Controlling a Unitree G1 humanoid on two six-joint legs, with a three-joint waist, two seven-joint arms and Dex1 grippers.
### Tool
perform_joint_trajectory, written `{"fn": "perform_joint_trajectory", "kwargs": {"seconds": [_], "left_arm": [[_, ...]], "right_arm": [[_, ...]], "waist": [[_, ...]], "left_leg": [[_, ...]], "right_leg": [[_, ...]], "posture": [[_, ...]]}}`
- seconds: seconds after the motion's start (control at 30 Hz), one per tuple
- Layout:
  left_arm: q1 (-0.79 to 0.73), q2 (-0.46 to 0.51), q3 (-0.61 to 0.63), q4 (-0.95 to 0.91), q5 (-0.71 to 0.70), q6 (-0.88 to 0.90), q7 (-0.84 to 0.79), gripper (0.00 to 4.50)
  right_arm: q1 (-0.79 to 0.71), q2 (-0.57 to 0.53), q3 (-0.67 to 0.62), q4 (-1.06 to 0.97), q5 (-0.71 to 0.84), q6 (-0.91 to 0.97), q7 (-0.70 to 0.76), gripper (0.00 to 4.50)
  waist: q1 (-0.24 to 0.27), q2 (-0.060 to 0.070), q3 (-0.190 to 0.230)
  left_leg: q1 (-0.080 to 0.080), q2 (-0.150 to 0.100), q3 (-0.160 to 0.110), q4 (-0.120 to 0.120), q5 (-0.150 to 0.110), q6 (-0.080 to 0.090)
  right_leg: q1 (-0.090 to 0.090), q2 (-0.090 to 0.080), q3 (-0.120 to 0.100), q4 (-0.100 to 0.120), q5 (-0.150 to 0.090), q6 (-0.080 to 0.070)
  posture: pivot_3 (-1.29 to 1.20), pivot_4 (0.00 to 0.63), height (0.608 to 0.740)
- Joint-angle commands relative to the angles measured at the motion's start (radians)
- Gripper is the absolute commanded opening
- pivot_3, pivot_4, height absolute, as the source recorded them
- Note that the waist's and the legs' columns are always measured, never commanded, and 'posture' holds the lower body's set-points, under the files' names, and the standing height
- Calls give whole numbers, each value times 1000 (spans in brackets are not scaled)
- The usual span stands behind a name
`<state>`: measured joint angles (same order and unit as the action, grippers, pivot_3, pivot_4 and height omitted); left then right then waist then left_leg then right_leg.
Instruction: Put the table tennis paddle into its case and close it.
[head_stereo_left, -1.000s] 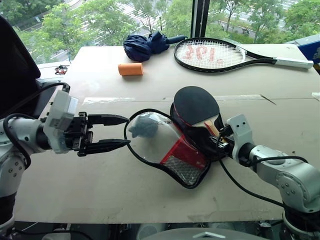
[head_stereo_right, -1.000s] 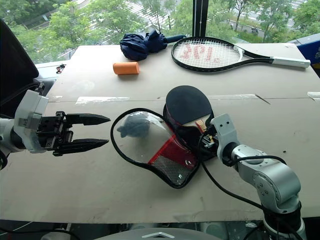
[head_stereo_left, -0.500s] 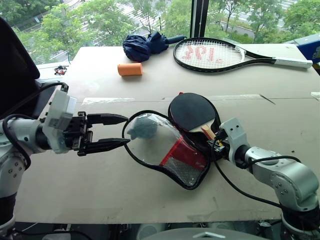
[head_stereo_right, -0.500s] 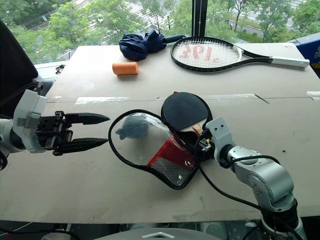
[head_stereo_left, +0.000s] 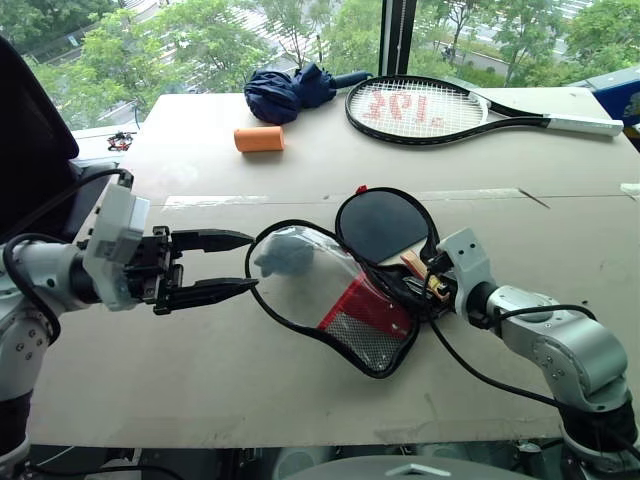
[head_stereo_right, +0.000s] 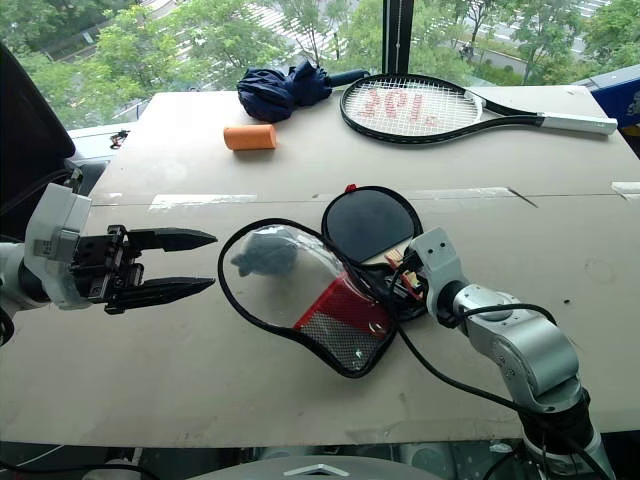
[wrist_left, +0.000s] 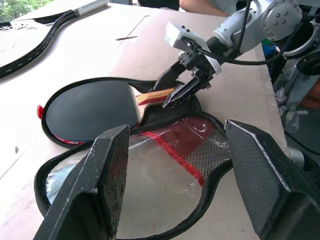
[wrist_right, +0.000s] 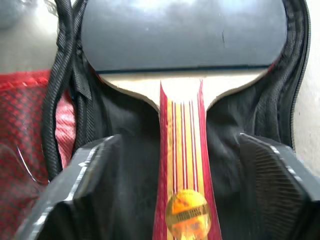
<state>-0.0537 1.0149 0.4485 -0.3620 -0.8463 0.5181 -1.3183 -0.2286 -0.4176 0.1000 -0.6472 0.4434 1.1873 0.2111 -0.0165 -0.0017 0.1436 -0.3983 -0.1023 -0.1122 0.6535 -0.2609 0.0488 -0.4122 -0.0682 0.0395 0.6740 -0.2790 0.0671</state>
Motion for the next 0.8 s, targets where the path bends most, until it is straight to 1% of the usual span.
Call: {"fn": "perform_joint_trajectory", "kwargs": {"seconds": [0.03,0.1,0.2,0.27,0.33,0.37,0.4,0.43,0.5,0.57,0.63,0.67,0.7,0.73,0.8], "left_arm": [[24,2,43,-50,-27,19,13,3056],[48,4,48,-66,-26,22,8,3056],[182,-9,44,-108,19,11,-14,3056],[241,-19,41,-118,31,14,-6,3056],[321,-19,-3,-93,160,-98,-45,3056],[346,-27,-22,-81,198,-126,-46,3056],[364,-51,-42,-64,206,-131,-37,3056],[373,-69,-51,-52,201,-129,-29,3056],[381,-110,-90,-16,245,-174,-6,3056],[376,-137,-131,4,299,-238,-2,3056],[343,-158,-189,31,351,-264,28,3056],[318,-170,-222,45,377,-281,42,3056],[278,-184,-261,69,417,-304,65,3056],[239,-197,-296,95,457,-330,88,3056],[172,-227,-344,152,503,-368,114,3056]], "right_arm": [[-11,-9,-49,-53,28,-25,38,4453],[-7,-5,-74,-67,43,-22,49,4453],[60,-42,-215,-125,163,-73,177,4453],[117,-85,-269,-147,195,-112,239,4453],[221,-132,-356,-139,229,-181,339,4453],[272,-155,-394,-127,233,-203,376,4453],[359,-178,-450,-103,225,-301,483,4453],[419,-195,-484,-87,219,-374,554,4453],[543,-246,-536,-26,169,-528,687,4453],[605,-265,-572,36,143,-655,770,4453],[616,-242,-646,113,204,-753,862,4453],[621,-250,-665,148,210,-799,911,4453],[623,-267,-684,178,227,-805,950,4453],[625,-282,-693,204,220,-828,974,4453],[624,-298,-704,248,208,-870,1005,4453]], "waist": [[0,0,0],[0,0,0],[0,0,0],[3,-1,0],[5,-1,-1],[6,-1,-1],[9,0,-1],[15,1,-1],[21,0,-1],[22,-2,-2],[22,-2,-3],[22,-2,-2],[25,-1,-2],[28,-1,-2],[31,-2,-2]], "left_leg": [[0,0,0,0,0,0],[0,0,0,0,0,0],[0,0,1,0,0,0],[0,0,1,0,0,0],[0,0,1,0,0,0],[0,0,1,0,0,0],[1,0,1,0,0,0],[1,0,2,-1,0,0],[2,0,2,-1,-2,3],[2,0,2,0,-2,4],[5,1,2,0,-3,4],[9,1,2,0,-3,5],[11,1,2,0,-3,6],[15,1,2,-1,-4,6],[16,1,2,-1,-4,6]], "right_leg": [[0,0,0,0,0,0],[0,0,0,0,0,0],[0,0,1,0,0,0],[1,0,0,-1,0,0],[1,0,-1,-1,0,0],[1,-1,-1,-1,0,0],[2,-1,0,-1,0,0],[3,-2,0,-2,0,0],[4,-2,-1,-3,0,0],[5,-2,-1,-3,0,0],[7,-1,-1,-2,1,-1],[11,-2,0,-2,1,-1],[12,-2,0,-2,1,-1],[17,-2,0,-3,1,-1],[18,-2,-1,-4,1,-1]], "posture": [[0,150,723],[0,150,723],[0,150,723],[0,150,723],[0,150,723],[0,150,723],[0,150,723],[0,150,723],[0,150,723],[0,150,723],[0,150,723],[0,150,723],[0,150,723],[0,150,723],[0,150,723]]}}
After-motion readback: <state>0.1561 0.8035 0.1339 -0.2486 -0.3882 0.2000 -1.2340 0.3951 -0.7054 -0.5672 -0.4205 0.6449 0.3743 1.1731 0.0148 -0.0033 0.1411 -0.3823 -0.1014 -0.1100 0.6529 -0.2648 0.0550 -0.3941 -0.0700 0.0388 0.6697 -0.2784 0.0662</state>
